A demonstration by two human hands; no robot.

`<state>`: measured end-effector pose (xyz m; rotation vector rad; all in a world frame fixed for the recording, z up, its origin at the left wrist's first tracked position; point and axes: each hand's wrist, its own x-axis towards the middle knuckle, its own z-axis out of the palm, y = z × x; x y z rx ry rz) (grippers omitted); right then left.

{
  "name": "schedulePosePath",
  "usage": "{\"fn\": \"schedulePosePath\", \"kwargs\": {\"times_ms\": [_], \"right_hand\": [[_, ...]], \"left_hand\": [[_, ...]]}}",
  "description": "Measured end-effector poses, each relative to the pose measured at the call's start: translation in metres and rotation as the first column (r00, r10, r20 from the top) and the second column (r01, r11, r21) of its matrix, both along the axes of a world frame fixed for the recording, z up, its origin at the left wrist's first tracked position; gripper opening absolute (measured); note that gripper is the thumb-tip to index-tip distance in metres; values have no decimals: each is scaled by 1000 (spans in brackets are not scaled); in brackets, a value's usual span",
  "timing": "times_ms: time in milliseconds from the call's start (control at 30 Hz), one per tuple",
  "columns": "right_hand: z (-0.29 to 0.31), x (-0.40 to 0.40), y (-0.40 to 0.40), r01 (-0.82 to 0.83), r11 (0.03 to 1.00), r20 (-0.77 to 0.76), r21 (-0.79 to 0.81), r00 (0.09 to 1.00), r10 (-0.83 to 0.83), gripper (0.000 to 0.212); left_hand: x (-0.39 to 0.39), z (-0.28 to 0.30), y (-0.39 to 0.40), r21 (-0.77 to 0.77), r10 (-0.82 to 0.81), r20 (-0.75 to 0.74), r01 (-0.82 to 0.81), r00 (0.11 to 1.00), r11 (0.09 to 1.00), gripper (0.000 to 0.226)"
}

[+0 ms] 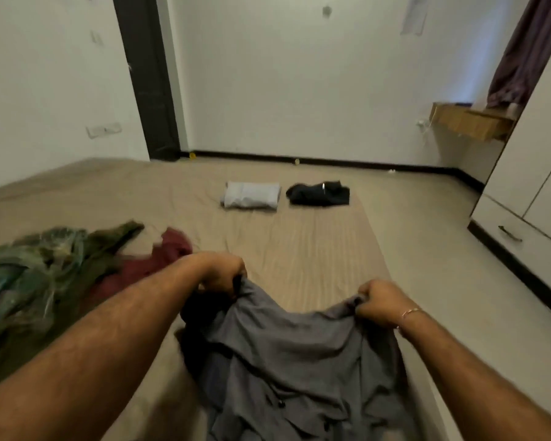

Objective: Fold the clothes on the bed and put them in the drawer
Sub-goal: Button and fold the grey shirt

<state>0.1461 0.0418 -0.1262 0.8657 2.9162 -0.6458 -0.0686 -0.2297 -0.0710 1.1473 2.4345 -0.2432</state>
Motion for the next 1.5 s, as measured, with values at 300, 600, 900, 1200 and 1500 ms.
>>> {"fn": "schedulePosePath", "kwargs": {"times_ms": [300, 600, 900, 1200, 1500], "right_hand": [[332, -93, 108, 606, 782, -928, 147, 358, -103, 6], [221, -23, 101, 243, 395, -421, 886, 778, 466, 27], [-60, 130, -13, -540, 621, 336, 568, 841, 423, 8], [-61, 187, -59, -481, 739, 598, 472, 791, 132, 30], [-85, 212, -70, -453, 728, 576, 514, 812, 98, 25]], "left_hand": [[-107, 347, 33, 831, 475, -468, 189, 745, 523, 67], [-56, 219, -70, 248, 103, -958, 596, 268, 764, 17], [52, -119, -180, -105, -18, -79, 10, 997, 994, 49], [67, -97, -187, 105, 404, 319, -456, 857, 884, 125], [89, -137, -220, 351, 718, 455, -848, 526, 398, 70]]}}
